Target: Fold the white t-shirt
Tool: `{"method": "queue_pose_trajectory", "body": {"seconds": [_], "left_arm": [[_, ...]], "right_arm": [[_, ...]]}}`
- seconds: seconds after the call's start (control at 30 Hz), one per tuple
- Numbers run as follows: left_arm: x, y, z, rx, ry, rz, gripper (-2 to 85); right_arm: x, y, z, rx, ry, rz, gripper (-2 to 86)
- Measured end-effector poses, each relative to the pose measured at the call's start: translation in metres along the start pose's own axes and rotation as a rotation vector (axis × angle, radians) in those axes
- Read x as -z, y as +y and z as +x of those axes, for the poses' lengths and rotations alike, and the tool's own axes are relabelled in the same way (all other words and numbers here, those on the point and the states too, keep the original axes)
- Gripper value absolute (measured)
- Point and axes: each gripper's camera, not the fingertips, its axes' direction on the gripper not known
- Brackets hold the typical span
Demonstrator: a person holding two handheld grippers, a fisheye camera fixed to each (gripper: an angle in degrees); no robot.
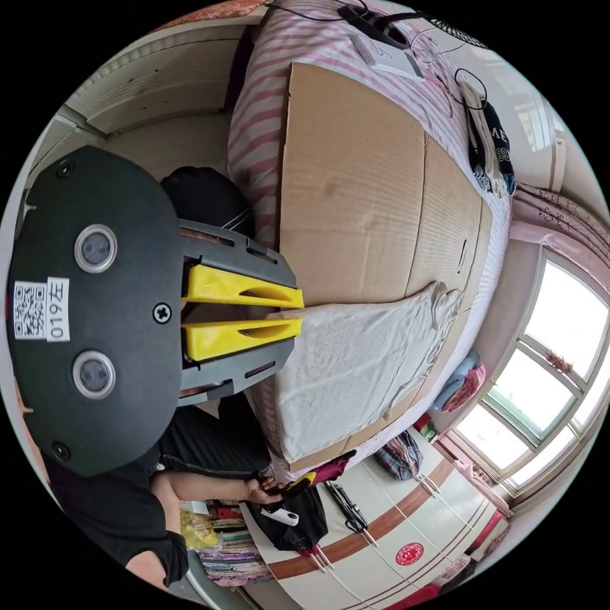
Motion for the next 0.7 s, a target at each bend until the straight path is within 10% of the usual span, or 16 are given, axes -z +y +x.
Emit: {"method": "queue_pose_trajectory", "body": {"seconds": [0.7], "left_arm": [[0.025,0.025,-0.024,0.094,0.096,-0.021,1.0]], "right_arm": [[-0.040,0.027,0.108,-0.163,-0.027,-0.202,1.4]]}}
